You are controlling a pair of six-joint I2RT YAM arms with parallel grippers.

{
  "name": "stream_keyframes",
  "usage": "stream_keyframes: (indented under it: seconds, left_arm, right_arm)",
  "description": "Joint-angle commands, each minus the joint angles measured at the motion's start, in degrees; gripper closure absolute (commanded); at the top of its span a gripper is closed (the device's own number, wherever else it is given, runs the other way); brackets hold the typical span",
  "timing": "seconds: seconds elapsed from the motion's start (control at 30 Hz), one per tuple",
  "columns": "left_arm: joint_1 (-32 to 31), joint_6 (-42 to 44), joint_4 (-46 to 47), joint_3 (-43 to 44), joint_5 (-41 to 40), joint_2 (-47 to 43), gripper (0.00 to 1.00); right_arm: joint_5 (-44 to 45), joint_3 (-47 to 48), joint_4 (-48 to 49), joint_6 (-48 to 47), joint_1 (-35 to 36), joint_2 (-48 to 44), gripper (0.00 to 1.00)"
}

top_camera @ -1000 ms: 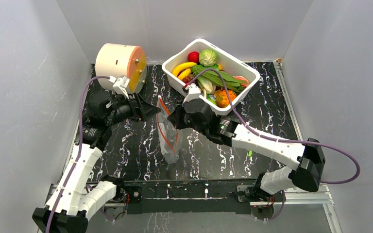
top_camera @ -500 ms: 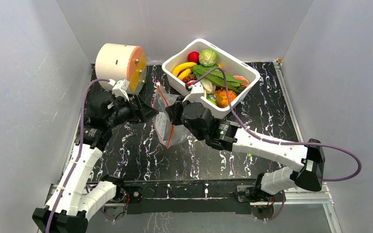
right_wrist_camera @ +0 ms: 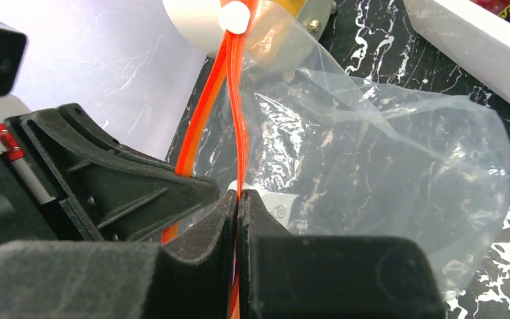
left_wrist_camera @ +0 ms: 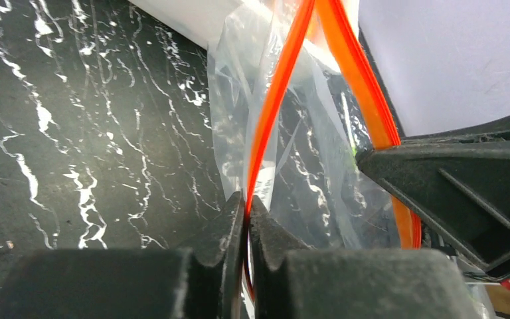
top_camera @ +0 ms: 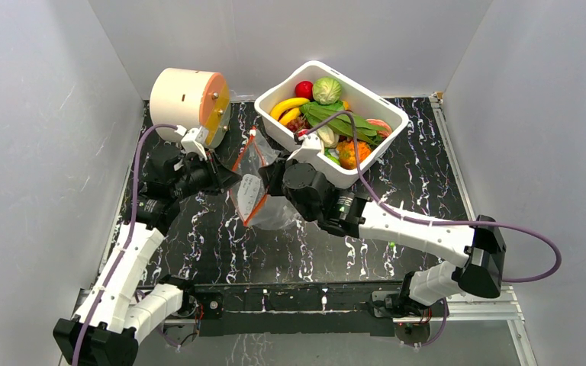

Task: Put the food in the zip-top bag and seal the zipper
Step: Open the zipper of the food storage bag at the center of the board.

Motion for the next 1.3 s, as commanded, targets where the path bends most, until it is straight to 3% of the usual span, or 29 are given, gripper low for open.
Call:
stream_keyframes:
  seconds: [0.0, 0.43, 0.7, 1.0, 1.07, 1.27]
  left_arm:
    - [-0.17, 2.97, -1.94, 1.63, -4.25, -0.90, 0.99]
    - [-0.18, 19.18, 1.16, -0.93, -20.01, -9.19, 1.00]
    - [-0.15, 20.89, 2.47, -4.34, -14.52, -8.49, 1.00]
    - [-0.16, 23.75, 5.23, -8.04, -12.17, -10.32, 1.00]
    - [-0.16, 27.68, 6.73, -8.34, -13.45, -13.41, 1.00]
    - [-0.15, 32.42, 9.30, -7.75, -18.14, -13.91, 1.00]
  right_arm:
    - [2.69, -0.22, 1.26, 1.18, 0.16, 0.30, 1.00]
    - [9.22, -11.35, -6.22, 8.15, -0.46, -4.30, 1.00]
    - [4.55, -13.39, -2.04, 6.42, -0.55, -4.80, 0.99]
    - [-8.82, -5.39, -6.16, -6.30, -0.55, -5.04, 0.62]
    - [-13.57, 0.67, -11.28, -11.08, -0.55, -6.52, 0.46]
    - [-8.64, 9.16, -21.11, -22.89, -1.51, -7.53, 0.32]
